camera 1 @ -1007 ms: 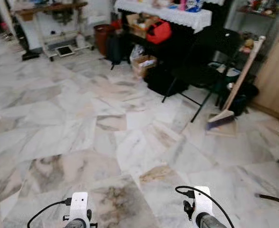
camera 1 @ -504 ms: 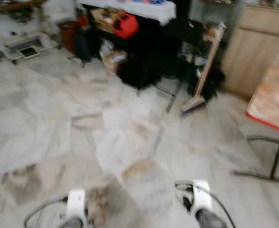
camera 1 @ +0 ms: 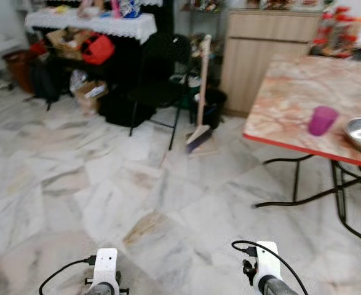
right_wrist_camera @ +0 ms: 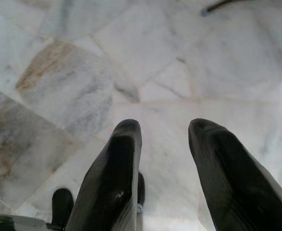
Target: Setting the table
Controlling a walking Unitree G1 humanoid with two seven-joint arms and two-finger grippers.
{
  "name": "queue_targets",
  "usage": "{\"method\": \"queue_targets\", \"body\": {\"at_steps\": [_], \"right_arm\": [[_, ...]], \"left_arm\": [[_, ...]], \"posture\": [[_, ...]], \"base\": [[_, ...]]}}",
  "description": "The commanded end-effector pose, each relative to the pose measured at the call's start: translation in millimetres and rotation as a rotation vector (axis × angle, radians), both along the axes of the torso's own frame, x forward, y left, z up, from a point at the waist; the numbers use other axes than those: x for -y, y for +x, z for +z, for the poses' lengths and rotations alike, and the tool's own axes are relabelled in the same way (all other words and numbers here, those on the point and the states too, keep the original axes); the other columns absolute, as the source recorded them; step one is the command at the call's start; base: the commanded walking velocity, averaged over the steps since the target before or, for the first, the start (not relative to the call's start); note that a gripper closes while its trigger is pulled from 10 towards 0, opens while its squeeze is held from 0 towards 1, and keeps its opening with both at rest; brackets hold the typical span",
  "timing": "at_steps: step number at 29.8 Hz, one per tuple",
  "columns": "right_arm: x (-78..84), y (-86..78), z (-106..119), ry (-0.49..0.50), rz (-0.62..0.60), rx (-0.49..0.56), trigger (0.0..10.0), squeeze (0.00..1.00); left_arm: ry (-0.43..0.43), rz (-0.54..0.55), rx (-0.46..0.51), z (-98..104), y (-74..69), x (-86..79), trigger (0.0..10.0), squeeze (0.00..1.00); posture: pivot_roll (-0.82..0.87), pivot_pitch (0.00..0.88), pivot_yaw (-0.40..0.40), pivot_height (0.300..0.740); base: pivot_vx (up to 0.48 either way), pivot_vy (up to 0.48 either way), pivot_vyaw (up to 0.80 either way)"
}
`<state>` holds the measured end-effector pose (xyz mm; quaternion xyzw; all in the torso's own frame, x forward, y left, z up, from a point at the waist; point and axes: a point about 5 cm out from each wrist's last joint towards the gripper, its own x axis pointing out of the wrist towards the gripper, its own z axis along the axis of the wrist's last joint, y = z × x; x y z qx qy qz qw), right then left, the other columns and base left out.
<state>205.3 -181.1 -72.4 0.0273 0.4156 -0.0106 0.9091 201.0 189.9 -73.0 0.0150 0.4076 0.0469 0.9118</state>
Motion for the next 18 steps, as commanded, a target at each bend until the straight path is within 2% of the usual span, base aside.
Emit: {"method": "queue_targets", "body": {"at_steps": [1,11,13,18], "right_arm": [[-4.9,1.0,0.0,0.012,0.004,0.001,10.0,0.00],[-4.1,1.6,0.6,0.015,-0.008,0.012,10.0,0.00],[-3.0,2.4,1.4,0.023,-0.027,0.023,10.0,0.00],[-2.5,2.2,1.3,0.020,-0.022,0.022,10.0,0.00]], "left_arm": [[0.007,0.002,-0.003,0.1,-0.3,-2.8,10.0,0.00],[0.008,-0.005,-0.003,0.0,-0.5,-2.2,10.0,0.00],[0.015,-0.016,-0.006,-0.1,-0.4,-1.7,10.0,0.00],[0.019,-0.022,-0.008,-0.3,-0.5,-0.9,10.0,0.00]], "posture": [[0.04,0.000,0.011,0.740],[0.04,0.000,0.011,0.740],[0.04,0.000,0.012,0.740],[0.04,0.000,0.011,0.740]], "base": [[0.000,0.000,-0.65],[0.000,0.000,-0.65],[0.000,0.000,0.00],[0.000,-0.372,0.00]]}}
